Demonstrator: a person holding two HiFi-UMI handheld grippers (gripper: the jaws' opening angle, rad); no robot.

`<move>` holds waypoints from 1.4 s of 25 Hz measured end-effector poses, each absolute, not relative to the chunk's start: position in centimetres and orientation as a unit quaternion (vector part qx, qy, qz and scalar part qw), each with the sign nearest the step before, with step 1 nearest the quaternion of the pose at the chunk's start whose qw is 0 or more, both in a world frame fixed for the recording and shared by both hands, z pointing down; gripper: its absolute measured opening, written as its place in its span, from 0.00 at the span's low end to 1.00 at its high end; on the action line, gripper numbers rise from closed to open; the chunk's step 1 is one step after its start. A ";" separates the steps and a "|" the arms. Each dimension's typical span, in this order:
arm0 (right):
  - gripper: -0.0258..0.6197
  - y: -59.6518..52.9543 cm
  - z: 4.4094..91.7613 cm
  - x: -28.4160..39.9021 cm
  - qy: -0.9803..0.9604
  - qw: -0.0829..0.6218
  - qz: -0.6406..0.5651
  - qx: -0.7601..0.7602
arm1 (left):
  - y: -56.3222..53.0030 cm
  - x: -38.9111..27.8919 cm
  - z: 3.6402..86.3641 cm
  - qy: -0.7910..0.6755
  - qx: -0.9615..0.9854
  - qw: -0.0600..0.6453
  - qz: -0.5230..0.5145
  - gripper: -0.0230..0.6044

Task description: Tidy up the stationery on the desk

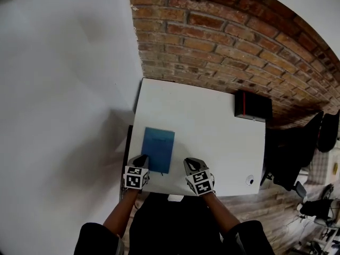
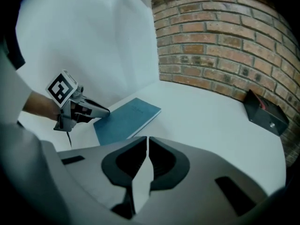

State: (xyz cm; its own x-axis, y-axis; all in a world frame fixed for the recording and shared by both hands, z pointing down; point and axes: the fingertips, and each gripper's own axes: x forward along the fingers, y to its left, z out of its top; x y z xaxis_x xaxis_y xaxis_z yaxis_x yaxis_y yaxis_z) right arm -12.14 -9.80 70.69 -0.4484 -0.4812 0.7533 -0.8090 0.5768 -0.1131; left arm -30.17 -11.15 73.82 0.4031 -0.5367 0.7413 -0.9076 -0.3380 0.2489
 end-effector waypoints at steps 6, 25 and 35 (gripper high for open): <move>0.09 -7.2 71.4 -7.1 -0.788 0.363 0.241 0.434 | -10.6 -27.4 71.7 -0.469 0.785 0.320 0.247 0.11; 0.14 -1.6 75.8 -3.6 -0.732 0.476 0.251 0.418 | -8.2 -21.2 71.7 -0.421 0.808 0.326 0.251 0.11; 0.14 -2.0 75.9 -3.5 -0.721 0.477 0.270 0.423 | -7.3 -21.3 71.9 -0.415 0.809 0.329 0.254 0.11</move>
State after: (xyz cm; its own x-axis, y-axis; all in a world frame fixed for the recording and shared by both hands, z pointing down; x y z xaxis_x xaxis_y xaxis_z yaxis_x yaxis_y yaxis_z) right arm -3.47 -1.99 75.85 -0.1870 -0.3516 0.9173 -0.8680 0.4964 0.0133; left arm -21.32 -7.29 71.91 0.5266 -0.5043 0.6844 -0.8389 -0.4388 0.3221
